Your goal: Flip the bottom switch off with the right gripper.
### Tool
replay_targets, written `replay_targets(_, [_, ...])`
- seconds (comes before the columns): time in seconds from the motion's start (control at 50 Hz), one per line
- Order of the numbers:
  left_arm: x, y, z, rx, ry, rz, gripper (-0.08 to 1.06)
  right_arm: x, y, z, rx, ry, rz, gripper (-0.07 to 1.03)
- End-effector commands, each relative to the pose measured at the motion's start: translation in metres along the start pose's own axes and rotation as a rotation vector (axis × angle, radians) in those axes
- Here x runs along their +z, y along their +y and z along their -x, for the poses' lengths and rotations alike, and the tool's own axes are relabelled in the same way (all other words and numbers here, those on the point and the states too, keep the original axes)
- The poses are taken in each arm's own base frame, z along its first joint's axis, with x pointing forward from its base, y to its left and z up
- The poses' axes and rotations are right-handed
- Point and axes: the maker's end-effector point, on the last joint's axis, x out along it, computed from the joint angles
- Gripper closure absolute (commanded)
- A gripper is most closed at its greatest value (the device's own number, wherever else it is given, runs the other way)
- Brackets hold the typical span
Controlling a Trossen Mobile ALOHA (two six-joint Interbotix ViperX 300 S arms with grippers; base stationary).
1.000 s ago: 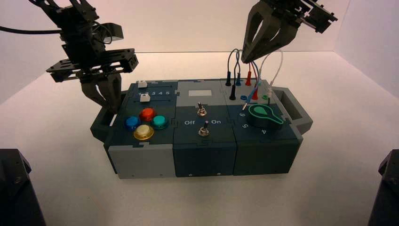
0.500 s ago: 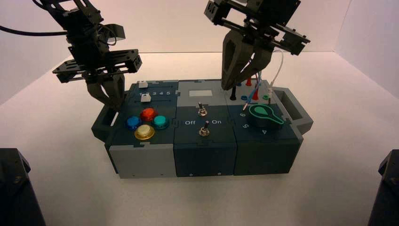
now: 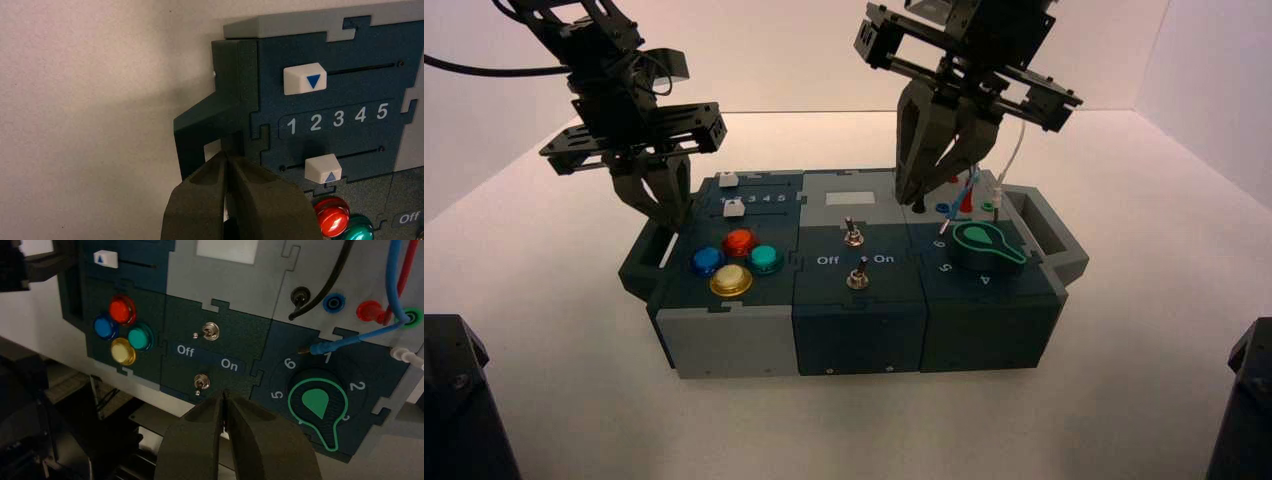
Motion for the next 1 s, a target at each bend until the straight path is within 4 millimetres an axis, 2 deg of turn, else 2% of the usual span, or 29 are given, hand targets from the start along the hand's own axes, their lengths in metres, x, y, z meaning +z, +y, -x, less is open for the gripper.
replay_targets(0.02, [-0.002,0.003,-0.007,0.013,-0.006,-0.024,1.01,0.002,0.005,0.002,0.009,-0.010,-0.013,0.98])
replay_targets(0.52, [-0.002,0.004,-0.007,0.012,-0.012,-0.024,1.01,-0.012,0.006,-0.016,-0.023,0.046,-0.016,0.98])
replay_targets(1.0, [-0.002,0.004,-0.007,0.012,-0.012,-0.024,1.01,-0.015,0.005,-0.026,-0.038,0.059,-0.027,0.98])
